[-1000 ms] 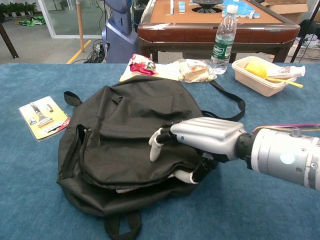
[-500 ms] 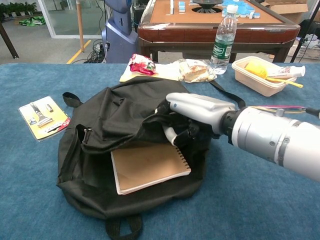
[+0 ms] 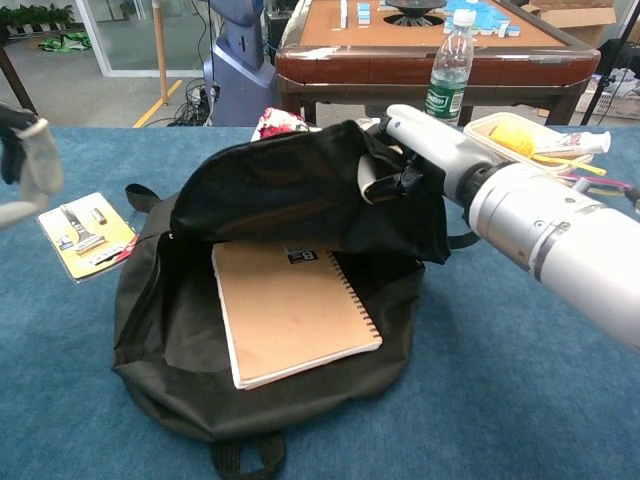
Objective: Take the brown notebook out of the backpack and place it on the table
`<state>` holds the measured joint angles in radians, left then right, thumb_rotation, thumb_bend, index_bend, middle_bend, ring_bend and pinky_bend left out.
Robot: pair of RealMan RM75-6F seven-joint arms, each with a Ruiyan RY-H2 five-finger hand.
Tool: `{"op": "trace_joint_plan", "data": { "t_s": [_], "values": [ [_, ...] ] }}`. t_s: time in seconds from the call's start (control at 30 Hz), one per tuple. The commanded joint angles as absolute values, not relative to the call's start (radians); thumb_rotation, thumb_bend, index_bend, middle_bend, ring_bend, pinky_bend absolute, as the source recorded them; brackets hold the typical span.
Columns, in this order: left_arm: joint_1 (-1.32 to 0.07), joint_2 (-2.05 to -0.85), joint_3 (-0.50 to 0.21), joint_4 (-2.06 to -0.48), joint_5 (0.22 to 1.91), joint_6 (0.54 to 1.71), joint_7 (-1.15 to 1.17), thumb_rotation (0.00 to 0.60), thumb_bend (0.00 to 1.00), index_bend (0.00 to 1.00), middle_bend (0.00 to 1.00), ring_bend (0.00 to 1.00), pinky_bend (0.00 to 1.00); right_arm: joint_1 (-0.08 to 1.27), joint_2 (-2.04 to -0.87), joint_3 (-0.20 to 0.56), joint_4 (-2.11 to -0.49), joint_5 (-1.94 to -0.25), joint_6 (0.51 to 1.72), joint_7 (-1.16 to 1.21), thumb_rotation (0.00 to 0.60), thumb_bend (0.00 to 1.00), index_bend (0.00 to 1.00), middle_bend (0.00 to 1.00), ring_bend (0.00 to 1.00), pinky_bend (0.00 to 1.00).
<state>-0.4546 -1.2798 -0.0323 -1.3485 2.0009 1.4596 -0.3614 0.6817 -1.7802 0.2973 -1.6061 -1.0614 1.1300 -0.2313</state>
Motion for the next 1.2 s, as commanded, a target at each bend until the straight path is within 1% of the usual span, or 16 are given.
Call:
{"op": "trace_joint_plan", "data": {
  "t_s": [0.03,0.2,0.33,0.37,0.47,0.5,0.53,0.63,0.87,0.97,1.07,1.2],
  "values": [
    [-0.54,-1.373,-0.006,-1.245,2.07,1.459,-0.421,0.6,0.31,0.53,0.61,0.54,0.54,0.683,-1.797,0.318,-1.597,-1.036,1.139,-0.23,0.6,0.88,0.65,0.28,0.09,0.04],
    [-0.623,-1.487,0.02,-1.093,2.116,1.444,-0.448,0.6,0.31,0.52,0.61,0.53,0.54,0.69,-1.815,0.354,-1.592,-1.002,1.144,-0.22,0.6,0.88,0.64,0.27,0.09,0.04],
    [-0.673,-1.559,0.046,-0.972,2.131,1.415,-0.443,0.6,0.31,0.47,0.52,0.52,0.53,0.695,-1.821,0.372,-1.59,-0.98,1.143,-0.215,0.6,0.89,0.63,0.26,0.09,0.04],
    [-0.682,-1.573,0.052,-0.948,2.13,1.404,-0.438,0.6,0.31,0.45,0.5,0.5,0.51,0.696,-1.822,0.375,-1.59,-0.977,1.144,-0.214,0.6,0.89,0.63,0.26,0.09,0.04],
    [-0.71,-1.605,0.077,-0.887,2.125,1.356,-0.419,0.6,0.31,0.36,0.4,0.39,0.43,0.698,-1.824,0.381,-1.587,-0.972,1.146,-0.21,0.6,0.89,0.62,0.26,0.09,0.04],
    [-0.716,-1.614,0.083,-0.872,2.123,1.346,-0.412,0.6,0.31,0.32,0.35,0.35,0.4,0.698,-1.824,0.382,-1.586,-0.973,1.147,-0.209,0.6,0.89,0.62,0.25,0.09,0.04],
    [-0.722,-1.624,0.091,-0.854,2.118,1.332,-0.4,0.6,0.31,0.28,0.3,0.31,0.37,0.698,-1.824,0.382,-1.585,-0.974,1.148,-0.206,0.6,0.9,0.61,0.25,0.09,0.04],
    [-0.732,-1.647,0.105,-0.819,2.103,1.314,-0.373,0.6,0.27,0.22,0.21,0.23,0.29,0.698,-1.822,0.383,-1.584,-0.974,1.146,-0.201,0.6,0.9,0.61,0.25,0.09,0.04],
    [-0.739,-1.71,0.122,-0.726,2.064,1.327,-0.349,0.6,0.24,0.15,0.15,0.19,0.27,0.7,-1.823,0.383,-1.576,-0.977,1.143,-0.187,0.6,0.9,0.6,0.25,0.09,0.04],
    [-0.735,-1.735,0.125,-0.69,2.046,1.345,-0.337,0.6,0.21,0.11,0.11,0.15,0.24,0.699,-1.822,0.382,-1.573,-0.976,1.141,-0.182,0.6,0.9,0.6,0.25,0.09,0.04],
    [-0.727,-1.76,0.128,-0.658,2.025,1.36,-0.336,0.6,0.2,0.04,0.03,0.08,0.19,0.698,-1.821,0.381,-1.571,-0.975,1.138,-0.176,0.6,0.9,0.6,0.25,0.09,0.04],
    [-0.72,-1.785,0.139,-0.626,2.007,1.375,-0.334,0.6,0.18,0.0,0.0,0.04,0.16,0.697,-1.82,0.38,-1.568,-0.975,1.136,-0.171,0.6,0.9,0.59,0.24,0.09,0.04]
  ]
}}
